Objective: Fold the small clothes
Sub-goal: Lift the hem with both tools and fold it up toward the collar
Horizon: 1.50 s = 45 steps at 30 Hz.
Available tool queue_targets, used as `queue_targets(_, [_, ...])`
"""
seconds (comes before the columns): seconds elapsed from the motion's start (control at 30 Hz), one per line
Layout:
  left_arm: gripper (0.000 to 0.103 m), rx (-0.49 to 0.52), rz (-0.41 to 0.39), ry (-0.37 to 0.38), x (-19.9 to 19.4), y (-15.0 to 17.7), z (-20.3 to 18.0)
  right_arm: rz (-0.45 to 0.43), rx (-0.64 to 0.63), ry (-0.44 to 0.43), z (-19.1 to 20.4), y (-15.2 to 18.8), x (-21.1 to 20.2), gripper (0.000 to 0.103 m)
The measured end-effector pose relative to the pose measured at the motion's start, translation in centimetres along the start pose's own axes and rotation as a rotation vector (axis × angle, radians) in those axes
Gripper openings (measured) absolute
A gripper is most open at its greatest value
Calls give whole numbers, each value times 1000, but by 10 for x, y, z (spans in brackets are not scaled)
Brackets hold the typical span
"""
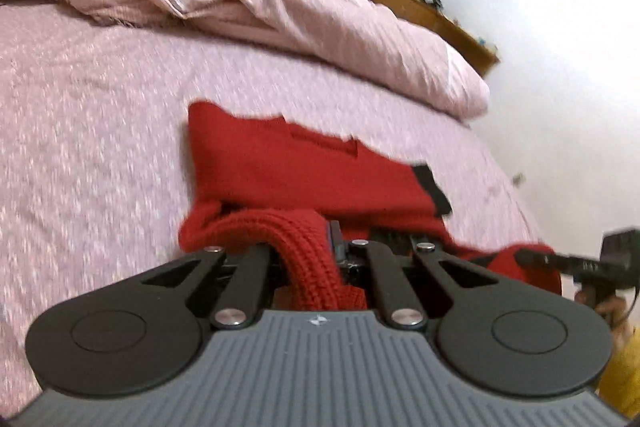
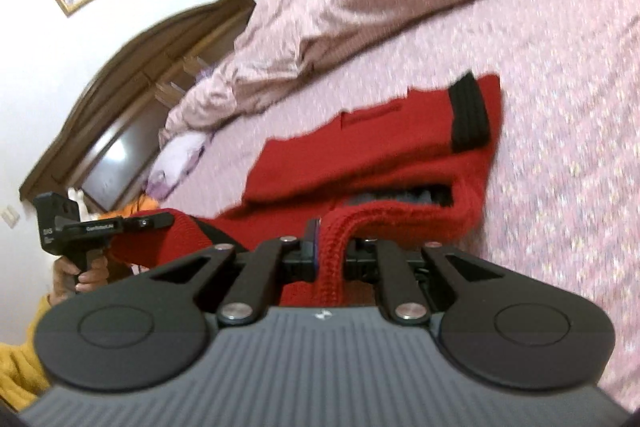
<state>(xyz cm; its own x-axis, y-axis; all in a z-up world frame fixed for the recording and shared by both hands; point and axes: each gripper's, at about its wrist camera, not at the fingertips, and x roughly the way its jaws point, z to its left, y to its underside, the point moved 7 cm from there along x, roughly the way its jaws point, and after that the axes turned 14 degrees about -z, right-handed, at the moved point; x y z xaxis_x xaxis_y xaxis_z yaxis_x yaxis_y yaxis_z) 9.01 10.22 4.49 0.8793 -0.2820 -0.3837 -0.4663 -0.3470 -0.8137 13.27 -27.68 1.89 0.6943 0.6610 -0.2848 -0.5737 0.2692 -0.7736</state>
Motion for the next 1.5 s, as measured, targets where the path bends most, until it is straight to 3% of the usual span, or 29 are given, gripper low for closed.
queue_targets(0.33, [8,-124,-59,-100,59,-45,21,-108,116,7,-26,-46,37,11])
queue_targets(0.6, [8,-159,-80,-164,113,-76,41,-184,238,65,-75,-78,75,11])
queue_targets(0.93, [8,-43,11,-303,206,-56,73,-133,334,210,-141,-66,145,13])
queue_targets(1.13, [10,-47,39,-299,209,-47,88,-117,342,228,-151,-55,154,14])
queue_targets(1.23, [10,-11,61,-281,200,-54,82,-91,282,242,-142,-57,150,15])
queue_targets(1.33, [14,54,96,-268,190,-61,70,-66,139,279,-125,-61,141,37])
queue_targets(1.4, [22,91,101,-282,183,-67,63,-66,36,299,-112,-63,134,60])
queue_targets(1.5, [53,154,53,-337,167,-75,56,-62,-95,318,-94,-66,124,61])
